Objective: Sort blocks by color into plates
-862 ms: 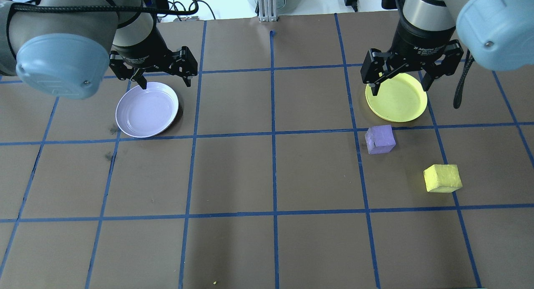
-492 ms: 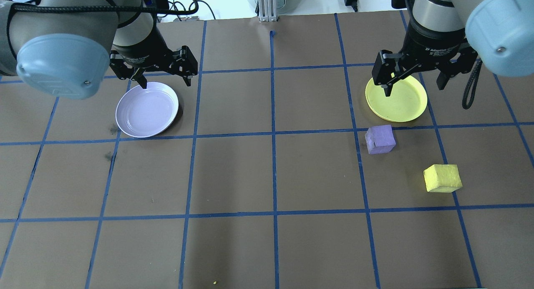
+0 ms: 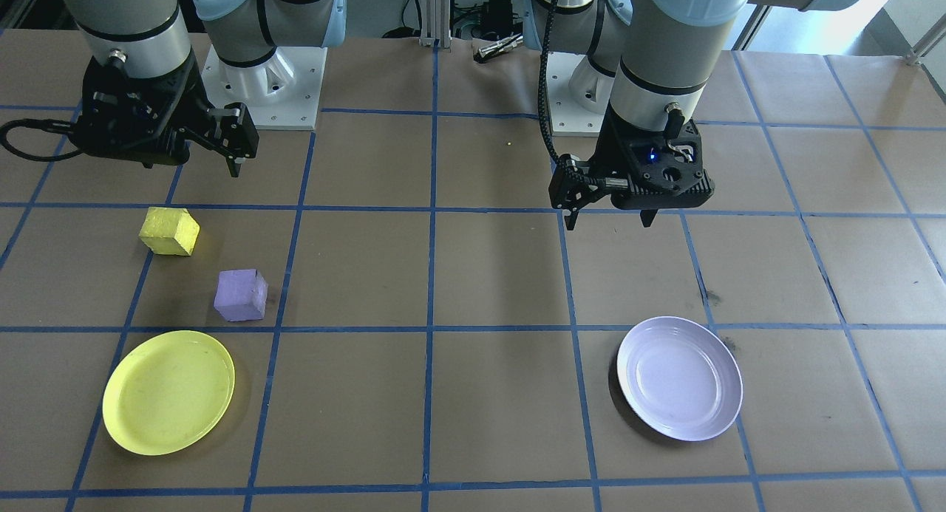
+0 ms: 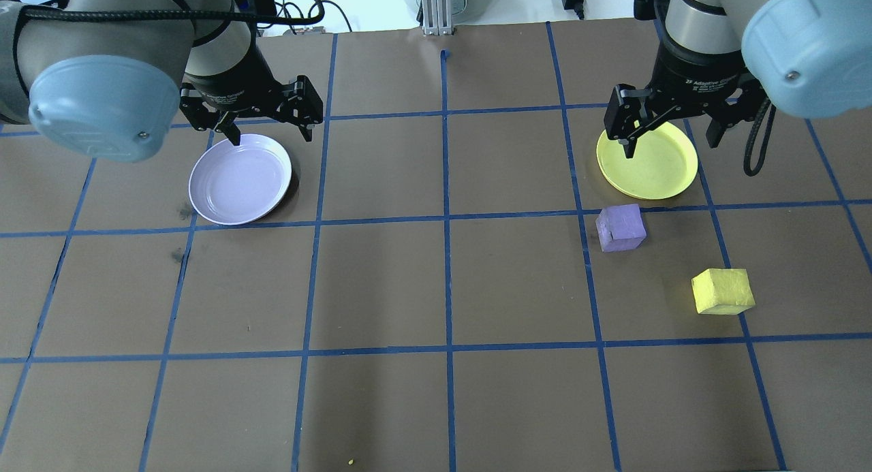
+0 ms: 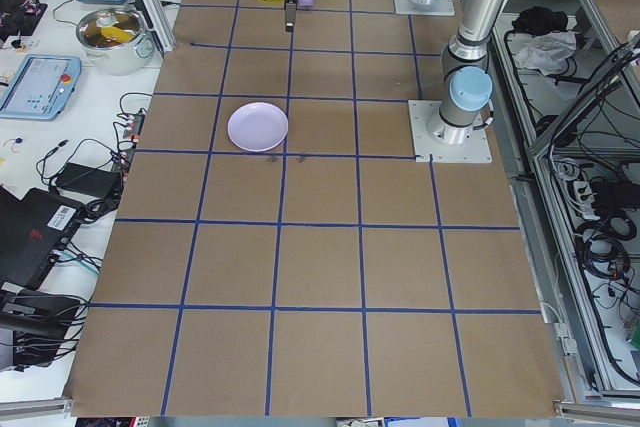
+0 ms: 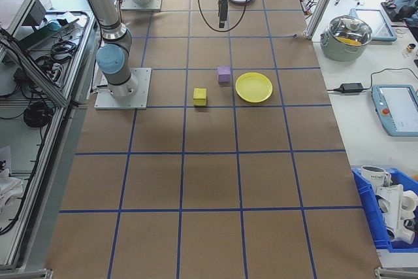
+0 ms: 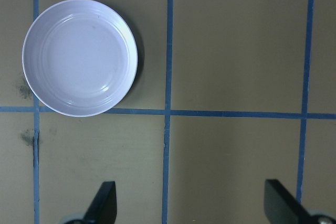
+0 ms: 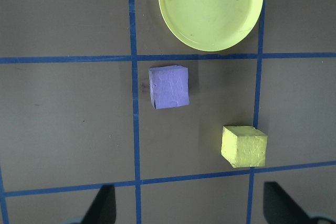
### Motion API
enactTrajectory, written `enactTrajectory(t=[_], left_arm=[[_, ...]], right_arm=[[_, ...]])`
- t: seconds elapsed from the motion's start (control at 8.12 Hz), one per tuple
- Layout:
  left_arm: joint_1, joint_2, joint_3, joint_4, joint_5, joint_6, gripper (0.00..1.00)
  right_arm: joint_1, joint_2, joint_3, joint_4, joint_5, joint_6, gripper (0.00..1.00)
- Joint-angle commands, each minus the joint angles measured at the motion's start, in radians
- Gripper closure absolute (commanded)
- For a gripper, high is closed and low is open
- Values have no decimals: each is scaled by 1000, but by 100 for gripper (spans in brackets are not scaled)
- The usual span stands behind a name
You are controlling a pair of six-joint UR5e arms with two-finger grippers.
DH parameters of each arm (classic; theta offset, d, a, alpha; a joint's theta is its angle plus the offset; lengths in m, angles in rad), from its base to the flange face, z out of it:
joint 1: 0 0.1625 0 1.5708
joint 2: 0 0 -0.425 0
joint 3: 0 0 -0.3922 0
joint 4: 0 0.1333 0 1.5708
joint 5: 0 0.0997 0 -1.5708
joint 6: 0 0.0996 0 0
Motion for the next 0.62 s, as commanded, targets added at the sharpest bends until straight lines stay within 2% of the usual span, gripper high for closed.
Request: enactTrajectory(t=[0.0,0.12,0.25,0.49], left_arm=[[0,0,0,0,0,0,0],[0,-2,2,0,0,0,0],[0,-1,2,2,0,0,0],[0,-2,2,0,0,0,0]], right_arm=[[-56,112,1,-79,0,-38,0],[-79,131,4,-96,0,-147,0],[-126,127,42,-105,-5,-227,2],[-279,107,225,-284,-6,-372,4]])
